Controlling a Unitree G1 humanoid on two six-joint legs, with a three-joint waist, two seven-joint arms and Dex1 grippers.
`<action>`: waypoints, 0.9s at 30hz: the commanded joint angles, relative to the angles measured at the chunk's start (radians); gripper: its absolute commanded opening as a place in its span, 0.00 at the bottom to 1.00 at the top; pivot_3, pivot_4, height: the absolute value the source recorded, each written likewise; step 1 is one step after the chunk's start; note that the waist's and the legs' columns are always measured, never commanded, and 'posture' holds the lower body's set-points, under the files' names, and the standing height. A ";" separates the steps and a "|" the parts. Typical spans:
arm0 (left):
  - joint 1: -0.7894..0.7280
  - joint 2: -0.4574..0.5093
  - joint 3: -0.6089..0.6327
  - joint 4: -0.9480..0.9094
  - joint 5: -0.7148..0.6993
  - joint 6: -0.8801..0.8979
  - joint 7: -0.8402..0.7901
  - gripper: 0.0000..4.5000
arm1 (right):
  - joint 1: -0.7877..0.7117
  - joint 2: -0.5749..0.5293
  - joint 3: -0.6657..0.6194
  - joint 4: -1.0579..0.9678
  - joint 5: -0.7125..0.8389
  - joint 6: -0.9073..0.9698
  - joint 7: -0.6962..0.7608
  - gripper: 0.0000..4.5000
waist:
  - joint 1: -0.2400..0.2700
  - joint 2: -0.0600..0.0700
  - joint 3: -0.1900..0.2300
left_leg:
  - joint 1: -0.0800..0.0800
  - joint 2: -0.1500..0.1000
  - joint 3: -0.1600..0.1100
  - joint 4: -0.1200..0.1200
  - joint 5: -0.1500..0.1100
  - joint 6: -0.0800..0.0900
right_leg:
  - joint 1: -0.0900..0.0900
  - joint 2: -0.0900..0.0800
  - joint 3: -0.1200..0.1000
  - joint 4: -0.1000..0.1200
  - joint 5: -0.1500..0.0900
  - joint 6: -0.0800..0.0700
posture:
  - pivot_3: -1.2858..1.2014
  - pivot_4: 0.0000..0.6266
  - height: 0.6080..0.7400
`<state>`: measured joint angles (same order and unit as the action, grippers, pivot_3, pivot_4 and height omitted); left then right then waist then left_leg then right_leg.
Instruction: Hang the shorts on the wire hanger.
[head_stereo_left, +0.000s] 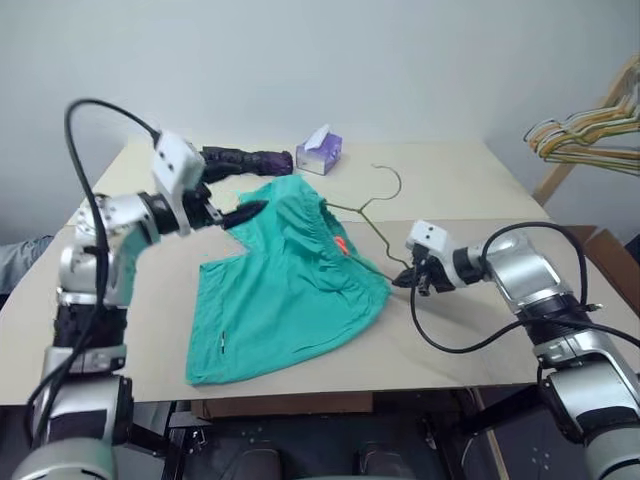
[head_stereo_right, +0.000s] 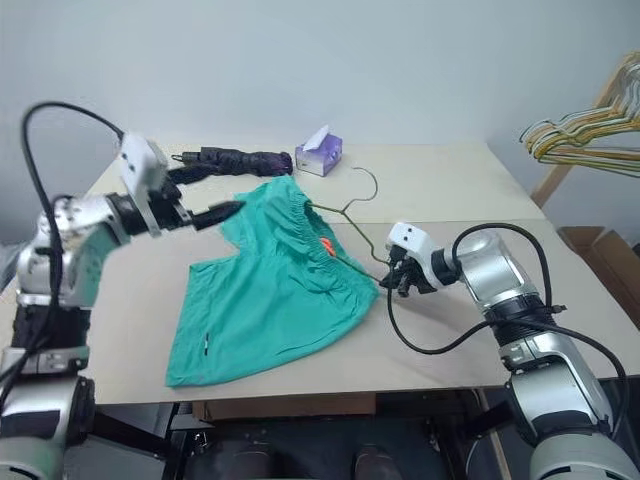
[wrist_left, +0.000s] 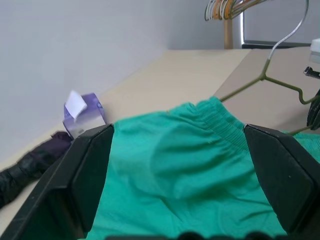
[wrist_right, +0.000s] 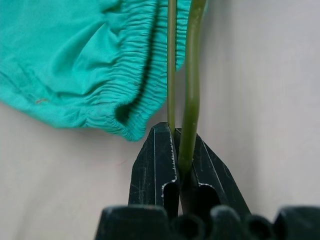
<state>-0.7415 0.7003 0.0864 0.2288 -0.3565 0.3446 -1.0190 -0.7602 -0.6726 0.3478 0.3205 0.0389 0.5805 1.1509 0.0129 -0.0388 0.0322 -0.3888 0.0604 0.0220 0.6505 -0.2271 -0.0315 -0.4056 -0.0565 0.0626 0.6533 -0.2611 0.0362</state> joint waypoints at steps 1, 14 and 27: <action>-0.096 0.075 -0.043 0.108 0.029 -0.111 -0.197 0.99 | -0.017 -0.013 0.016 -0.098 -0.053 -0.058 -0.020 0.00 | -0.007 0.000 0.000 | 0.000 0.000 0.000 0.000 0.000 0.000 | 0.000 0.000 0.000 0.000 0.000 0.000 | 0.54 0.00 1.00; -0.446 0.038 -0.278 0.563 0.188 -0.338 -0.595 0.99 | -0.032 -0.013 0.065 -0.259 -0.101 -0.029 0.027 0.00 | -0.022 0.000 0.000 | -0.002 0.000 0.000 0.001 0.000 0.000 | 0.000 0.000 -0.001 -0.001 -0.001 0.001 | 0.53 0.00 1.00; -0.558 -0.051 -0.473 0.853 0.270 -0.477 -0.595 0.95 | -0.048 -0.004 0.090 -0.351 -0.104 0.068 0.042 0.00 | -0.049 0.000 0.000 | -0.009 0.001 0.000 0.009 -0.003 0.004 | -0.006 0.000 0.000 0.004 -0.001 0.001 | 0.51 0.00 1.00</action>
<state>-1.2571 0.6446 -0.3805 1.0697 -0.0916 -0.1173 -1.6113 -0.7759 -0.6747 0.4571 0.0117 -0.0654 0.6427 1.1949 -0.0362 -0.0386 0.0326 -0.3993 0.0610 0.0215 0.6604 -0.2300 -0.0265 -0.4132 -0.0562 0.0627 0.6577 -0.2623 0.0375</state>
